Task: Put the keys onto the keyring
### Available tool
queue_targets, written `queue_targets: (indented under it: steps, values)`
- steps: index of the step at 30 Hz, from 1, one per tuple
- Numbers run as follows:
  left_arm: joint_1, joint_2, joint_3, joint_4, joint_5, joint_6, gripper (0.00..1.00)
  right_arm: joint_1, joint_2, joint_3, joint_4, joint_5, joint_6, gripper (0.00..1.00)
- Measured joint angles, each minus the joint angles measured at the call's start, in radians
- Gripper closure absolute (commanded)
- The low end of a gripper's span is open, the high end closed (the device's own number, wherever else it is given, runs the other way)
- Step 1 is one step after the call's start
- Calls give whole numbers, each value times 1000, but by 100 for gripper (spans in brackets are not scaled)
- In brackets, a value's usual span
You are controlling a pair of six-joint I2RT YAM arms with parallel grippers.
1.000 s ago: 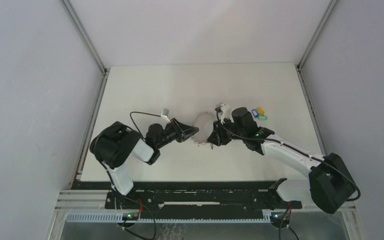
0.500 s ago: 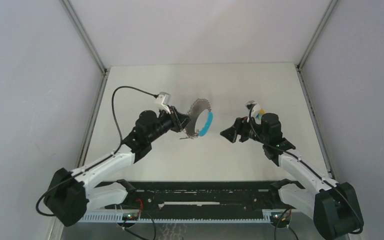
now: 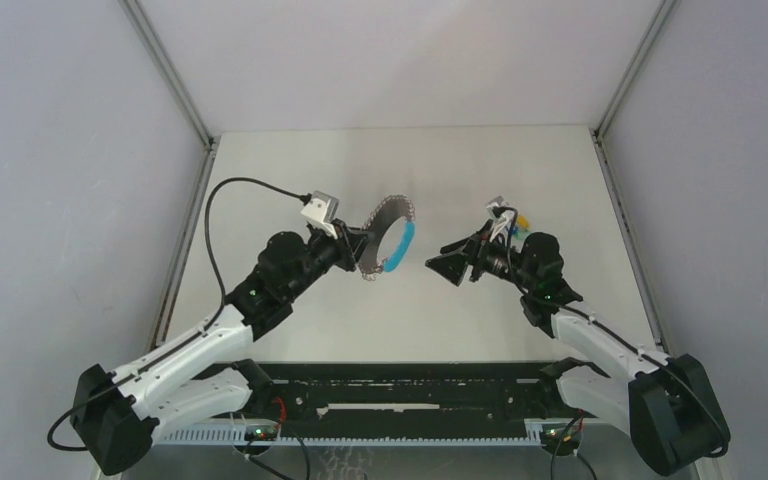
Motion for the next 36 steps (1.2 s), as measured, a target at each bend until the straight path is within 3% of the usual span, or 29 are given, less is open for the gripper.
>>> queue_targets:
  steps: [14, 24, 28, 36]
  values:
    - [14, -62, -65, 171, 108, -119, 100, 78, 193, 0, 356, 2, 164, 26]
    - [17, -61, -74, 264, 163, -196, 100, 111, 278, 1, 630, -71, 264, 50]
    - [30, -63, -101, 326, 179, -246, 100, 112, 314, 3, 747, -92, 315, 55]
    - [40, -83, -138, 425, 200, -321, 100, 113, 319, 31, 819, -113, 362, 72]
